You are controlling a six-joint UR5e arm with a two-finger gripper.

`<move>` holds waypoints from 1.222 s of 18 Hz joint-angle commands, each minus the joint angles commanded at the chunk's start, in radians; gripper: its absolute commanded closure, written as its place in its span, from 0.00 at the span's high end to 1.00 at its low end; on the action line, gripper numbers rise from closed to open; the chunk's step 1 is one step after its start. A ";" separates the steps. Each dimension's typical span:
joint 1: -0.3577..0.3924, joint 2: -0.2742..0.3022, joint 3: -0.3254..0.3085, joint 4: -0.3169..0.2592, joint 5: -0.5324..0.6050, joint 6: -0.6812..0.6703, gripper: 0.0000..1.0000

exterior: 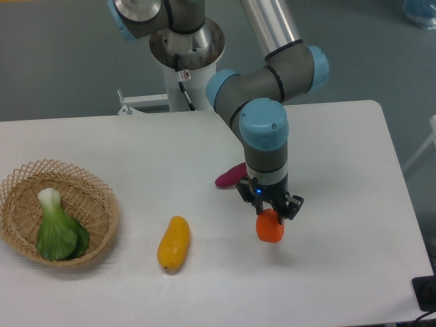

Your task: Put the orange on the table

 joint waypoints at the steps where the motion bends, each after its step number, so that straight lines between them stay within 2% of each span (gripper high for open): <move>1: -0.005 -0.002 -0.020 0.017 0.035 -0.002 0.51; 4: -0.020 -0.003 -0.066 0.049 0.091 0.000 0.52; 8: -0.060 0.015 -0.123 0.049 0.094 0.002 0.52; 10: -0.066 0.015 -0.124 0.049 0.095 -0.002 0.53; 12: -0.080 0.017 -0.132 0.049 0.101 0.002 0.61; 14: -0.081 0.018 -0.135 0.049 0.107 0.003 0.72; 15: -0.081 0.020 -0.134 0.049 0.107 0.003 0.83; 16: -0.081 0.020 -0.135 0.049 0.107 0.003 1.00; 22: -0.075 0.037 -0.135 0.052 0.086 0.002 1.00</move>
